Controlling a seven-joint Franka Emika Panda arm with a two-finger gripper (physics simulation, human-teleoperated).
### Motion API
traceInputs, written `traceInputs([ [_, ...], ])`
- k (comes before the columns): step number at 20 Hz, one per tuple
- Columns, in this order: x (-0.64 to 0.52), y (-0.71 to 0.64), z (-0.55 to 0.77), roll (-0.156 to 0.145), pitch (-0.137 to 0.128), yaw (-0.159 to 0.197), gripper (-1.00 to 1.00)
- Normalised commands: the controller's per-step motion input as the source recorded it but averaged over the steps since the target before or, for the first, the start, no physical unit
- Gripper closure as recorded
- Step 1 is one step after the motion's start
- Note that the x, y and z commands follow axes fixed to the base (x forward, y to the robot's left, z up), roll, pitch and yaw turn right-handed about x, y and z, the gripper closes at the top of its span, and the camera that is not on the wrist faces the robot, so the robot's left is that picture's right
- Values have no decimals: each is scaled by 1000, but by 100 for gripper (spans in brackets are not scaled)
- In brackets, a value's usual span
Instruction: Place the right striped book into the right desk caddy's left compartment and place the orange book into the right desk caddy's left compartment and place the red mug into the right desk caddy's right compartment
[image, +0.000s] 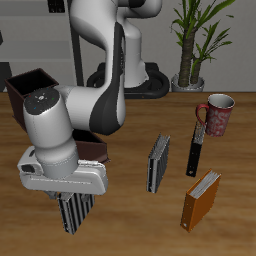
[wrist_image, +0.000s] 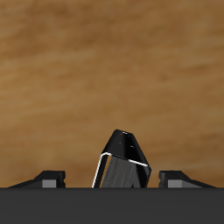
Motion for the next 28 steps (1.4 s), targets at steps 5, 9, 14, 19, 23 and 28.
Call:
traceInputs([
  [5, 3, -11, -127, -6, 21, -53, 100],
  [9, -56, 46, 37, -2, -1, -1, 100],
  [14, -198, 82, 551, 0, -64, 24, 100],
  [19, -280, 153, 630, 10, -58, 63, 100],
  [23, -489, 235, 935, 9, -72, 135, 100],
  [28, -573, 223, 804, 50, -72, 111, 100],
])
